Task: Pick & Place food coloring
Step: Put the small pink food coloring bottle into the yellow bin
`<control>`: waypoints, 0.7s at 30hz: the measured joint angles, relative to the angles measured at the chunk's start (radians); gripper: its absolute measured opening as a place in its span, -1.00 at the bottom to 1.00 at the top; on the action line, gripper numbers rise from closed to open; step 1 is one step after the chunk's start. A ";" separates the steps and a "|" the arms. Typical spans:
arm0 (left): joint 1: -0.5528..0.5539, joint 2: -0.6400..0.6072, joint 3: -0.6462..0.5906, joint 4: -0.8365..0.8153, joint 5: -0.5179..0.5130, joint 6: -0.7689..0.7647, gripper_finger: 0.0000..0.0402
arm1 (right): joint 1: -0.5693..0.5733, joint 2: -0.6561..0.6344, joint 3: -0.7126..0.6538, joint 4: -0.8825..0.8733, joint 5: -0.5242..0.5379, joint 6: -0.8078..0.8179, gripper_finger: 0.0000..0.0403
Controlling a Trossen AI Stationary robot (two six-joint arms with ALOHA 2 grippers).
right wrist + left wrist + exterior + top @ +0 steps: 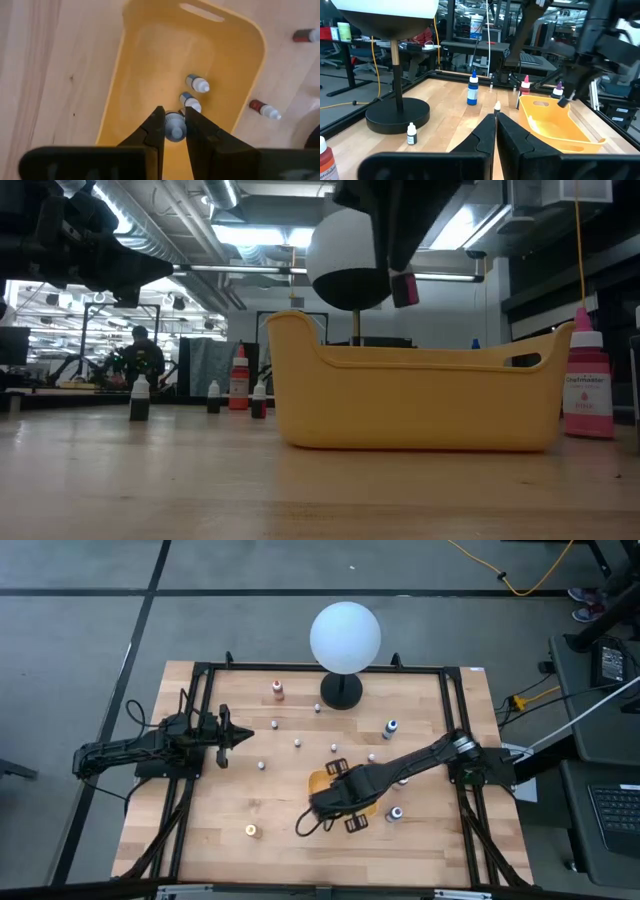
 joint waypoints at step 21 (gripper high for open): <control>0.000 0.000 0.000 0.000 0.000 0.000 -0.95 | -0.017 -0.423 -0.931 0.847 0.000 0.310 -0.70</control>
